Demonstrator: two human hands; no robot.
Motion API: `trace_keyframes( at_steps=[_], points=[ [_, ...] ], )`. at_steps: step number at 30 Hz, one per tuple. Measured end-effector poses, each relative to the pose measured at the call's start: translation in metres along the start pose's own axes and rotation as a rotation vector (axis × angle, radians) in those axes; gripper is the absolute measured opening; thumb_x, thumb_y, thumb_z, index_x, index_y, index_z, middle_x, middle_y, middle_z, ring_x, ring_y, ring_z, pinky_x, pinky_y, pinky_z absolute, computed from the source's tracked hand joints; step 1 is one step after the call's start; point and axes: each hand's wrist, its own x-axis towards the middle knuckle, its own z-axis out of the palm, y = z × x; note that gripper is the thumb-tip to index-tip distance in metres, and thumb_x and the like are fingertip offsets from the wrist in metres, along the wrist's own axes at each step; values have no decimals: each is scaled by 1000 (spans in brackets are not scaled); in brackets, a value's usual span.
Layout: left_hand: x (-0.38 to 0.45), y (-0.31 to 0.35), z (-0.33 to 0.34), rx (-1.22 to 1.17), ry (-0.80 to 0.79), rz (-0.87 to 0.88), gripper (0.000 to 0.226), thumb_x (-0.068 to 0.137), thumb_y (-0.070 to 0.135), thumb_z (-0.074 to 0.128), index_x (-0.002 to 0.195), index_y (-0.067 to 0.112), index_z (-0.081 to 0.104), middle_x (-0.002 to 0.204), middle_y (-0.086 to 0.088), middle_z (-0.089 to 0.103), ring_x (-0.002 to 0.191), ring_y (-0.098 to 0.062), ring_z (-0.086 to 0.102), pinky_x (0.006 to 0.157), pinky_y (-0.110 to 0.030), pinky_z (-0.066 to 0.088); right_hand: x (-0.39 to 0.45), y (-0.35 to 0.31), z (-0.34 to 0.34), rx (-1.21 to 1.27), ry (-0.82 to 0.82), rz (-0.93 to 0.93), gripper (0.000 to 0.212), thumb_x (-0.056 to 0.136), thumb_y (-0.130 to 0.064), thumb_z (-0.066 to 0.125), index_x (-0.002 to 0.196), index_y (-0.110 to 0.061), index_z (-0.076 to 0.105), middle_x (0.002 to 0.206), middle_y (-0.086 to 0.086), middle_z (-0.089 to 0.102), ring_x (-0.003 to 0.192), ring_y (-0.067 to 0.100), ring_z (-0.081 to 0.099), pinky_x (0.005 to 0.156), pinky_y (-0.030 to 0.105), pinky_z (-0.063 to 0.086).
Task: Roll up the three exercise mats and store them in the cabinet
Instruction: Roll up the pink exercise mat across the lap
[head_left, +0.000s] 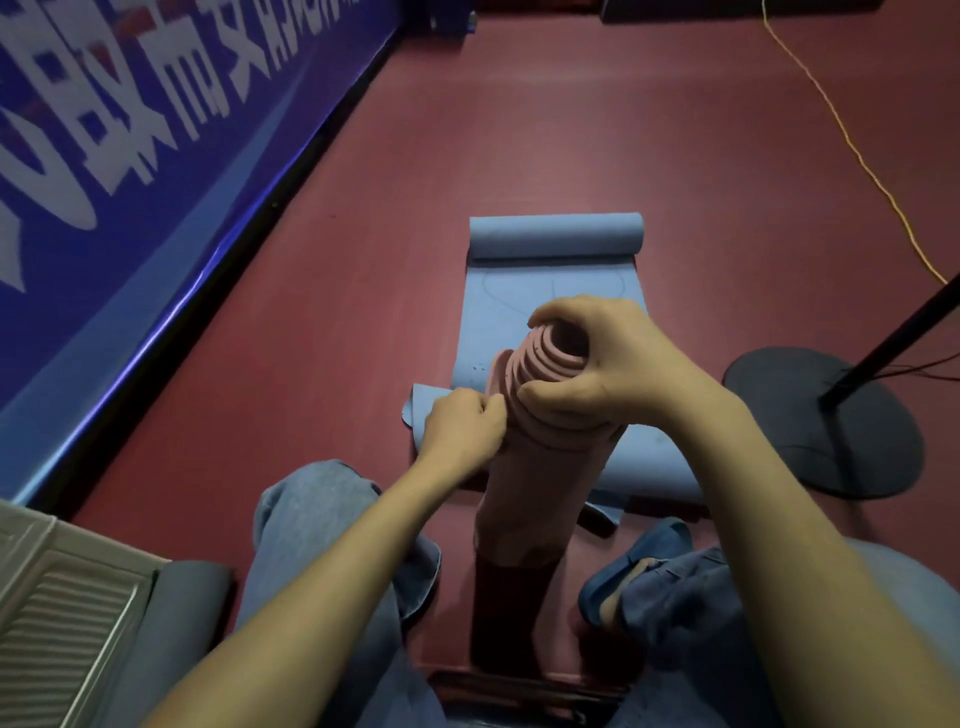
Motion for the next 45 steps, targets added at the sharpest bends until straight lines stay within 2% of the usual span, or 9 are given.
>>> trace_keyframes(
  at_steps=[7,11,16,21,24,32,37,41,45],
  points=[
    [-38,20,-13,-11,223,205,41,84,29,48,49,12,35,45,-4,47,47,-18,40,47,-31,26,-19,-9,-45,62,60,-3,59,69,-42,85,123,-25,70,109,-12,68,105,2,59,85,1,37],
    [-33,1,10,-69,122,77,37,83,39,51,55,14,45,48,3,46,52,-15,43,57,-36,39,-10,13,1,-89,-175,178,92,62,-75,53,141,-29,54,131,-4,59,126,23,50,101,30,42],
    [-16,-3,0,-188,121,-28,24,93,30,56,83,11,66,78,2,72,74,-14,69,58,-21,47,6,25,59,-330,-226,161,104,72,-81,6,162,-30,12,169,-1,10,156,25,-5,123,44,8],
    [-11,-8,-13,-215,100,-36,21,94,25,58,90,6,67,78,3,70,62,-1,64,50,-12,42,12,23,71,-303,-66,80,93,78,-79,21,154,-27,34,160,3,29,153,26,12,118,45,16],
    [-12,-11,-10,-293,116,-44,14,93,22,59,91,9,65,75,3,67,56,1,60,46,-10,40,6,16,63,-204,71,73,73,74,-79,33,111,-19,53,118,3,45,120,27,40,105,46,32],
    [10,-4,-30,-249,39,-99,49,66,53,51,68,7,65,61,-8,71,60,-31,69,65,-47,60,-9,8,57,-277,-278,123,69,95,-75,30,94,-21,73,127,-5,45,148,29,8,109,55,32],
    [32,-9,-41,-222,107,-129,58,93,46,50,44,16,55,45,-3,56,41,-21,49,56,-33,44,-9,1,63,-210,-328,8,78,78,-85,43,91,-12,70,100,-15,40,148,28,0,99,52,44],
    [42,-14,-41,-211,111,-67,60,93,46,53,40,18,53,44,-3,54,41,-19,46,56,-32,42,-10,-4,65,-220,-285,-23,50,83,-65,54,83,-14,54,108,-5,52,148,40,5,86,46,40],
    [34,-21,-28,-406,16,37,52,102,45,57,57,17,55,51,-2,48,45,-16,42,52,-26,38,-12,-4,62,-332,-328,54,46,82,-59,51,88,-13,55,108,-8,47,150,42,3,108,64,27]
  ],
)
